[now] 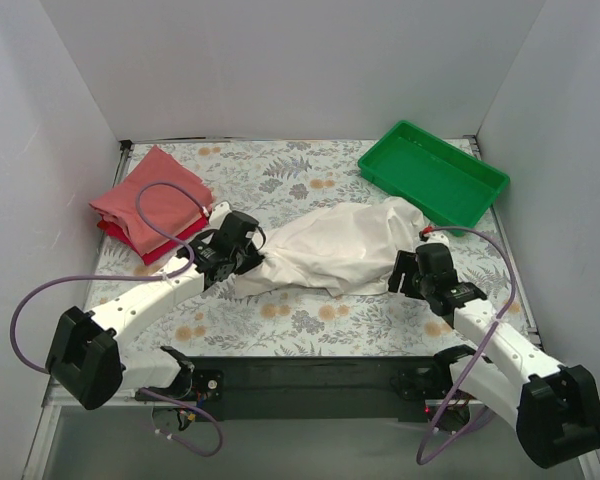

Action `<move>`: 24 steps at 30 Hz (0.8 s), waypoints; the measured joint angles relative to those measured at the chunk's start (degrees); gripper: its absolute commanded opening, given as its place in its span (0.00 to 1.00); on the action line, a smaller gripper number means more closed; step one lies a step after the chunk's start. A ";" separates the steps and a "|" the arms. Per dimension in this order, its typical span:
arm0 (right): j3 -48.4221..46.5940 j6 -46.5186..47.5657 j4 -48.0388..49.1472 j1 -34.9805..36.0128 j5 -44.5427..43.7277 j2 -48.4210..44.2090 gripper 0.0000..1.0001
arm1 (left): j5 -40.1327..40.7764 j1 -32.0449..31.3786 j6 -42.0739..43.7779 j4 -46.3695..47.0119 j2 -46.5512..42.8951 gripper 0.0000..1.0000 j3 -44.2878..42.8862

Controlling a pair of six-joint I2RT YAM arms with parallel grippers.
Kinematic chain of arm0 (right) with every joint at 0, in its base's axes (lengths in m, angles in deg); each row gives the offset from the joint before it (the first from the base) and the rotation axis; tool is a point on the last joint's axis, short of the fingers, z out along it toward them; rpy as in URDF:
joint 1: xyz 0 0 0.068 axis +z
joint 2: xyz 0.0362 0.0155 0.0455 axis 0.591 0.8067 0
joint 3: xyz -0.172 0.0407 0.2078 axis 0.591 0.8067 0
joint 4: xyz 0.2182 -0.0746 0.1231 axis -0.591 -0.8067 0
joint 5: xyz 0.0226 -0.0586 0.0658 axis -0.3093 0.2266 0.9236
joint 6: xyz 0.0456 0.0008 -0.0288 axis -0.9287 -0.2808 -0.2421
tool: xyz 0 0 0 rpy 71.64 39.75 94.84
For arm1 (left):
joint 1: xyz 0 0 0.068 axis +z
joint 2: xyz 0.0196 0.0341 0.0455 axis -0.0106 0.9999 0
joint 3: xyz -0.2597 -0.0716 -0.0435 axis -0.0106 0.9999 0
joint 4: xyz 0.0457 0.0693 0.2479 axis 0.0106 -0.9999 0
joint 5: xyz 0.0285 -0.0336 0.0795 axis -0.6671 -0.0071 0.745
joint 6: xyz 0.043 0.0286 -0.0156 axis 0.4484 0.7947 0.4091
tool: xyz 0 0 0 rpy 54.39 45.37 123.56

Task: Fold and stack the t-shirts
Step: Flatten the tshirt out

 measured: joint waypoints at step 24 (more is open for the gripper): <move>-5.09 1.01 11.02 -0.13 9.31 7.45 0.01 | -0.37 6.78 1.27 -1.68 -4.31 0.00 -5.38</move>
